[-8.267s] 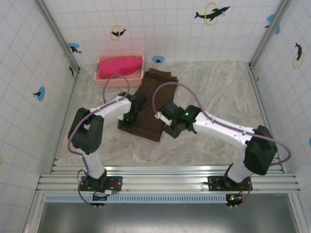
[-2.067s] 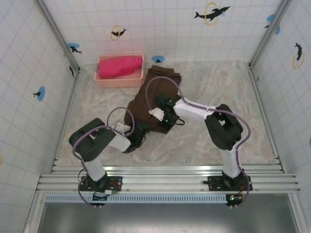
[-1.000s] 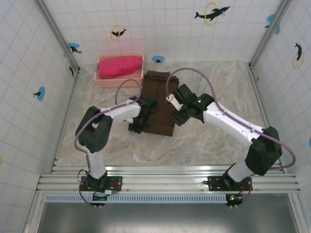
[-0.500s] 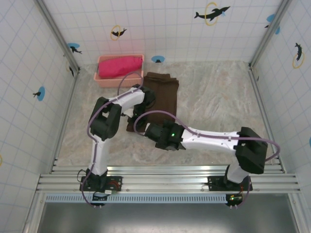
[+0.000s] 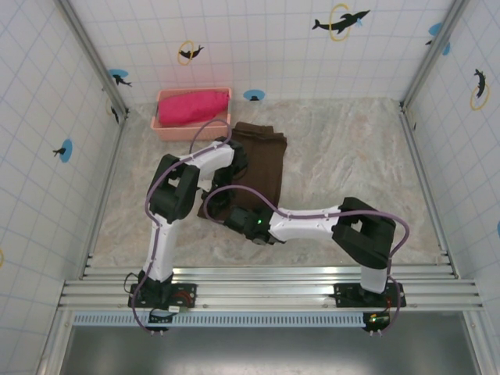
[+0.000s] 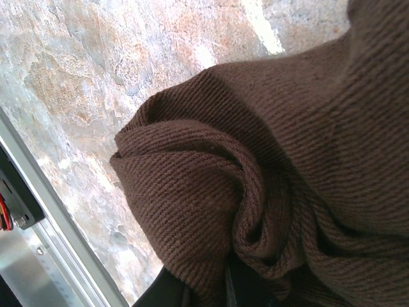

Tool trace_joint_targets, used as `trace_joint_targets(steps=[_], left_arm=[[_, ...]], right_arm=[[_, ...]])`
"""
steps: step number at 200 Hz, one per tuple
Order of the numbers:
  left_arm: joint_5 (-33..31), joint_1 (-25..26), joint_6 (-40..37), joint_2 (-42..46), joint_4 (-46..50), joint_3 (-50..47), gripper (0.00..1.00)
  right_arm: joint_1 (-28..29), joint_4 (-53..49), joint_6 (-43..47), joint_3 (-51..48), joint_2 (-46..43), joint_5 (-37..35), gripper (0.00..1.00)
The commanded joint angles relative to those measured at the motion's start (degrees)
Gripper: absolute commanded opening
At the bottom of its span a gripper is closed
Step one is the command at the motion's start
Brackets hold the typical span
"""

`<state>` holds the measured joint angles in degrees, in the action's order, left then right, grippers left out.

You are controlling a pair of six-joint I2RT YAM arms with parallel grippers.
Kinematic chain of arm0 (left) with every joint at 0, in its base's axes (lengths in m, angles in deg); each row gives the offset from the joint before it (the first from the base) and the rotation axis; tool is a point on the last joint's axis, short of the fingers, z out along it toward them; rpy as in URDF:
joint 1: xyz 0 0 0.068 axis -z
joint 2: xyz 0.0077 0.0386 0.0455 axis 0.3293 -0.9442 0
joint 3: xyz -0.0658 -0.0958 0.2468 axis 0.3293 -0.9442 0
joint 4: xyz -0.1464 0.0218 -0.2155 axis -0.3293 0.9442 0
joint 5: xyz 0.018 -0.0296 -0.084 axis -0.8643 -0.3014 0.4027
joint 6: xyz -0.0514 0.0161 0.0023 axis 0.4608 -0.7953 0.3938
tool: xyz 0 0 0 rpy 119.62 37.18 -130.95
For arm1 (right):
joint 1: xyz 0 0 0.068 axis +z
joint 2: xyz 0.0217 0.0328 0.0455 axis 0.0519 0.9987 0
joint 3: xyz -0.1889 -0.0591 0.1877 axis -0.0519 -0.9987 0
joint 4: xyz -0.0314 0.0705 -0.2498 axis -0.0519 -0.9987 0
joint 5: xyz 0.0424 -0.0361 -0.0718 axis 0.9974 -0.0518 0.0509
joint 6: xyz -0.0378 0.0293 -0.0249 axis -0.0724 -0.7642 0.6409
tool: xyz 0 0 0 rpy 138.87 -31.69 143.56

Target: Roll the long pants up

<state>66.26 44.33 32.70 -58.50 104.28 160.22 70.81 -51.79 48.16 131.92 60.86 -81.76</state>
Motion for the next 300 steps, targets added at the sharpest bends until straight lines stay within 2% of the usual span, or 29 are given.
trace_joint_targets(steps=[1,18,43,45,49,61,65,83,107,136,175,208,242,278,300], left_arm=[[-1.11,-0.22,-0.99,-2.50,-0.43,-0.41,0.00],[-4.09,-0.23,-1.65,0.13,-2.05,-1.37,0.00],[-12.40,-0.16,-8.54,14.71,-21.17,-14.01,0.00],[-12.84,-0.19,-8.97,16.35,-22.91,-15.46,0.06],[-13.96,-0.14,-9.78,19.46,-26.60,-18.71,0.25],[-17.57,-0.16,-11.86,28.41,-34.91,-26.19,0.91],[-18.78,-0.23,-13.02,31.22,-37.26,-28.25,0.97],[-21.77,-0.91,-17.51,41.44,-43.90,-34.30,0.97],[-20.02,-2.21,-21.21,49.04,-49.84,-39.06,0.98],[-18.71,-1.75,-17.75,55.89,-58.44,-47.96,0.98],[-18.52,-0.50,-11.25,61.02,-75.92,-62.81,0.98],[-20.50,-0.31,-6.83,58.63,-89.18,-70.78,0.97],[-21.34,-0.23,-5.13,50.01,-100.05,-71.86,0.97],[-20.57,-0.23,-4.02,41.58,-106.74,-69.73,0.98],[-19.69,-0.08,-1.91,39.05,-105.23,-68.48,0.97]], right_arm=[[1.57,0.43,-1.28,-1.00,-0.72,1.82,0.00],[1.14,0.40,-2.22,-2.11,-0.81,7.94,0.00],[-3.44,1.21,-4.39,-3.63,-0.28,22.62,0.00],[-3.94,1.43,-4.70,-3.79,-0.17,23.97,0.00],[-5.34,1.72,-5.26,-4.03,0.12,26.87,0.00],[-8.90,1.87,-6.17,-4.18,1.75,32.78,0.00],[-9.79,1.64,-6.05,-4.03,2.34,34.44,0.00],[-12.84,0.53,-5.11,-2.86,5.51,40.28,0.00],[-16.40,0.26,-5.99,-0.87,9.57,46.98,0.00],[-18.69,-1.41,-6.18,2.71,14.06,52.44,0.00],[-19.91,-1.85,-6.35,3.50,14.80,51.37,0.00],[-20.99,-1.93,-6.18,2.26,13.78,50.92,0.00],[-21.10,-2.72,-5.67,1.38,12.47,51.19,0.00],[-21.08,-3.55,-5.04,0.58,11.74,51.13,0.00],[-21.08,-4.28,-4.74,0.91,11.95,51.10,0.00]])
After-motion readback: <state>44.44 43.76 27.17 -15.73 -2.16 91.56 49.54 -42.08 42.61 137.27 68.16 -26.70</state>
